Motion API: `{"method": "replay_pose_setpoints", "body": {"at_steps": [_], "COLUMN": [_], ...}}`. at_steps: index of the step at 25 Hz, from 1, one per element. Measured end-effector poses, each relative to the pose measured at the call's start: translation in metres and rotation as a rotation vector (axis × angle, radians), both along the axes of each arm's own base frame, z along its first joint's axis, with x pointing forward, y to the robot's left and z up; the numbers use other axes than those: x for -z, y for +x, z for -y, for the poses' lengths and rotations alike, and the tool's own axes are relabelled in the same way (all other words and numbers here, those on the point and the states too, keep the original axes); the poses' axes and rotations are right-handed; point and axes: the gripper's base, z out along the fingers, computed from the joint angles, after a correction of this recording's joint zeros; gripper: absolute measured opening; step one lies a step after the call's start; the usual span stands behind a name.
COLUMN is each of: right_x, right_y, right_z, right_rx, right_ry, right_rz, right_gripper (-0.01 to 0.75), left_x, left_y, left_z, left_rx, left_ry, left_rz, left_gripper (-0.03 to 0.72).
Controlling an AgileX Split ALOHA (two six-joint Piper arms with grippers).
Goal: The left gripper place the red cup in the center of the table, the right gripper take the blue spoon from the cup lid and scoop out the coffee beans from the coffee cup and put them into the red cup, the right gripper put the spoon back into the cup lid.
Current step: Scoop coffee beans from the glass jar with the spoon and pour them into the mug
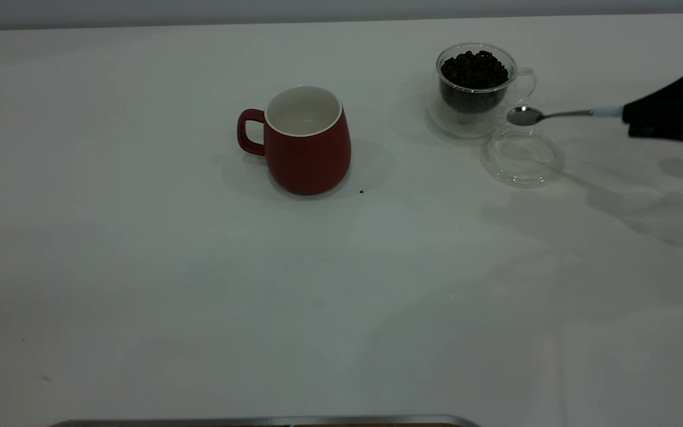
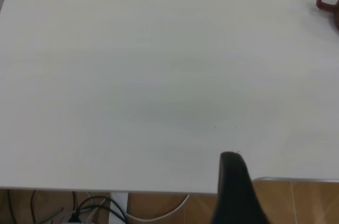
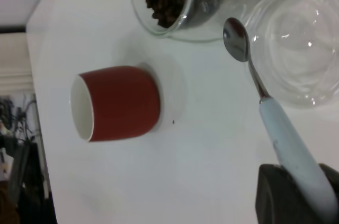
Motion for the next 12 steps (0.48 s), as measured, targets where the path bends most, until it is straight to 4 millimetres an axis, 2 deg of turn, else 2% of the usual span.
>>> {"method": "replay_pose_setpoints", "body": {"at_steps": [7,9,12], "right_x": [-0.058,-0.074,-0.097], "right_y": [0.004,0.013,0.039], "right_z": [-0.001,-0.006,-0.023], "right_rx": [0.005,-0.032,-0.14], "right_ry": [-0.025,-0.041,-0.086], "right_rz": [0.02,0.035,0.024], "right_gripper": [0.117,0.117,0.117], "left_x": [0.0,0.0,0.0], "left_y": [0.0,0.0,0.0], "left_z": [0.0,0.0,0.0], "left_rx": [0.0,0.0,0.0], "left_ry": [0.0,0.0,0.0], "left_rz": [0.0,0.0,0.0], "left_gripper": [0.538,0.538,0.538]}}
